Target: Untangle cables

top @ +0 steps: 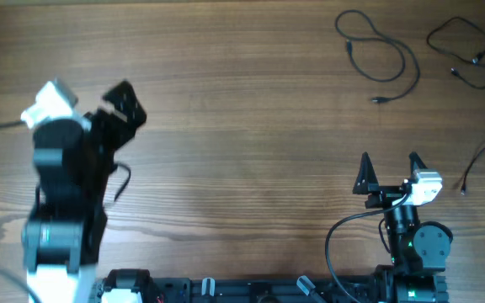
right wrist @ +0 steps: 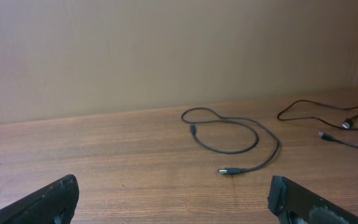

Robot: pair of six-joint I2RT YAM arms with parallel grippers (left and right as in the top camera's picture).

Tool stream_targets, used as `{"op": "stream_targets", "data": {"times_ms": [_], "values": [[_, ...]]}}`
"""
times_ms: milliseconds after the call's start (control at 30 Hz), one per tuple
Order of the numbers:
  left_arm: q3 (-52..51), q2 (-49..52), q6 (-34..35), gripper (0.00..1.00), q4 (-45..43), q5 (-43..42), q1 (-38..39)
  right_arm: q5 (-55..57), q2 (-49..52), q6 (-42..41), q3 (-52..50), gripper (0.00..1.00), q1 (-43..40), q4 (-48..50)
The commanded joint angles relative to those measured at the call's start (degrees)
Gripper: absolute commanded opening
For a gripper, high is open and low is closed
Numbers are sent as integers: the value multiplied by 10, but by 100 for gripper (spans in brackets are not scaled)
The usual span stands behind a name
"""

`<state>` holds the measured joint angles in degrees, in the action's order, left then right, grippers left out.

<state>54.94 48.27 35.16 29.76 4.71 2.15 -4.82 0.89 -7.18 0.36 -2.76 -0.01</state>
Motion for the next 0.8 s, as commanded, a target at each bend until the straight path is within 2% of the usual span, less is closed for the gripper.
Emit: {"op": "stream_targets", "data": {"times_ms": [0, 100, 267, 533, 633, 767], "values": [[-96, -112, -93, 100, -23, -23, 3, 10, -7, 11, -1, 100, 3, 1], [-170, -222, -96, 100, -41, -43, 3, 10, -7, 12, -1, 100, 3, 1], [-257, -366, -140, 100, -56, -72, 9, 10, -7, 11, -1, 100, 3, 1], [-347, -479, -155, 100, -98, -83, 10, 10, -7, 11, -1, 100, 3, 1], [-359, -481, -155, 100, -111, -80, 8, 10, -7, 12, -1, 100, 3, 1], [-399, -481, -168, 100, -172, -79, 9, 10, -7, 12, -1, 100, 3, 1]]}}
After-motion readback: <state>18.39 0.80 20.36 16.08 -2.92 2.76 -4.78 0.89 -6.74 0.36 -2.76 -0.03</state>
